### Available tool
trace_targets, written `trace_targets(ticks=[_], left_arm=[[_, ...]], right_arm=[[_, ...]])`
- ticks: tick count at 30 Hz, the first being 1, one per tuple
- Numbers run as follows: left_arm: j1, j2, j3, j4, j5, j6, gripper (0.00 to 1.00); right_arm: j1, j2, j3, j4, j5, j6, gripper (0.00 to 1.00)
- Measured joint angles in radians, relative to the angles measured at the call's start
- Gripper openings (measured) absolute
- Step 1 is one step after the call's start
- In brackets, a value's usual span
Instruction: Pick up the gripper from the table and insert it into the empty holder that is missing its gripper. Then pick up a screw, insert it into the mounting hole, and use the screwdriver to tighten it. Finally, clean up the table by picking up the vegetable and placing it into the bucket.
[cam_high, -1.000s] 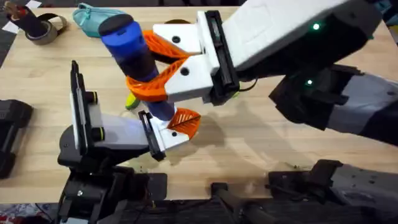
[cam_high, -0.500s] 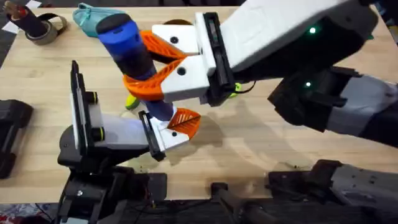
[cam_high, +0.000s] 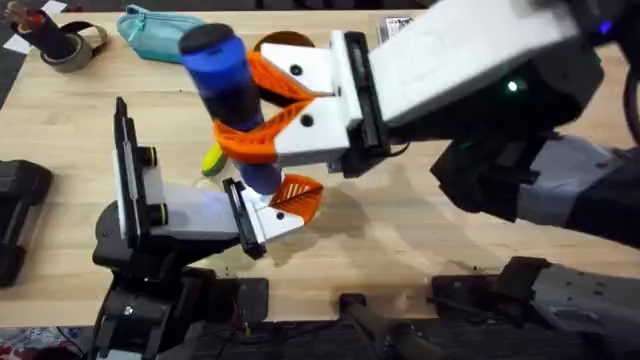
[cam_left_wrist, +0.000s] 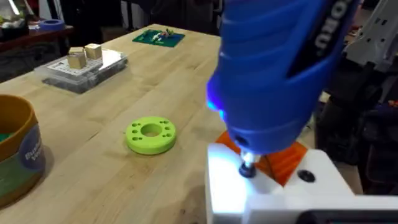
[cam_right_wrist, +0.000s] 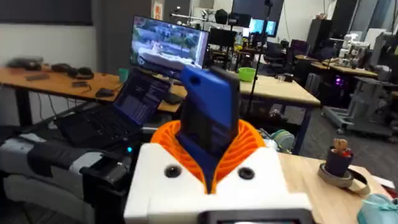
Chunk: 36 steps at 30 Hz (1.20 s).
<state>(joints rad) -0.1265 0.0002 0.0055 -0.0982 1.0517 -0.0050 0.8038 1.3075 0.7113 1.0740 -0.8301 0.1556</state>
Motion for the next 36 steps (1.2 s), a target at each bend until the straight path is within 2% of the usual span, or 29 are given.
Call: trace_targets(ticks=[11, 36], left_arm=[[0.0, 0.0, 0.0, 0.0, 0.003, -0.003, 0.007], [0.0, 0.0, 0.0, -0.003, 0.023, -0.003, 0.007]], right_arm=[[-0.004, 0.0, -0.036, 0.093, 0.0, 0.056, 0.025], [-0.015, 0.0, -0.001, 0.031, -0.075, 0.07, 0.025]])
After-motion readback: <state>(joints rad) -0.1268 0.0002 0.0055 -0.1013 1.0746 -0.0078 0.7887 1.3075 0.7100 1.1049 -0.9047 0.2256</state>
